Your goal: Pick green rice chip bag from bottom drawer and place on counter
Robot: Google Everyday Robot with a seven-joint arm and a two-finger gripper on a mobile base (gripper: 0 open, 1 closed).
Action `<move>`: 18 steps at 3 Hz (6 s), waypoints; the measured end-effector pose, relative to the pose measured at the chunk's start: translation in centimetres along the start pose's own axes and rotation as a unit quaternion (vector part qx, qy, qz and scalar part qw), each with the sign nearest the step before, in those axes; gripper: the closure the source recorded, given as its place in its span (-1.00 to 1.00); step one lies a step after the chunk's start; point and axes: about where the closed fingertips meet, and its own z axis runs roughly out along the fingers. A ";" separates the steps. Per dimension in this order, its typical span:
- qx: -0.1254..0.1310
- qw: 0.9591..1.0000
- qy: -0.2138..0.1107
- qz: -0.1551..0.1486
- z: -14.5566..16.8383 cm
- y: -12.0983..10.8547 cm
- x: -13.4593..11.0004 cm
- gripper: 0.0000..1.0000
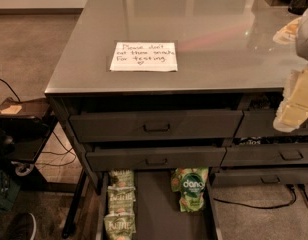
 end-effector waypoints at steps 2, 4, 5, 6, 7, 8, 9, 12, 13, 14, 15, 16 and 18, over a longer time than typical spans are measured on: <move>-0.009 1.000 -0.021 0.002 1.1 0.6 -0.1 -1.00; -0.057 0.990 -0.131 0.005 11.4 5.9 -0.6 -1.00; -0.083 0.980 -0.180 0.018 19.4 8.9 -0.2 -1.00; -0.125 0.975 -0.179 0.027 26.4 11.6 0.0 -1.00; -0.128 0.975 -0.180 0.030 27.0 11.9 0.1 -1.00; -0.110 0.980 -0.167 0.019 30.0 11.8 1.1 -1.00; -0.091 0.983 -0.159 0.004 36.8 12.2 2.5 -1.00; -0.082 0.979 -0.186 0.007 49.4 12.7 3.0 -1.00; -0.071 0.980 -0.187 0.005 52.7 13.5 4.7 -1.00; -0.059 0.978 -0.199 -0.004 57.3 13.9 5.6 -1.00; -0.055 0.973 -0.224 -0.010 61.6 14.2 6.1 -1.00; -0.060 0.964 -0.260 -0.012 65.9 14.5 6.3 -1.00; -0.046 0.966 -0.254 -0.029 66.9 14.4 6.7 -1.00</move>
Offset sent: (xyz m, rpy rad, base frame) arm -0.0055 0.0082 -0.0346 0.1153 0.0423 0.0280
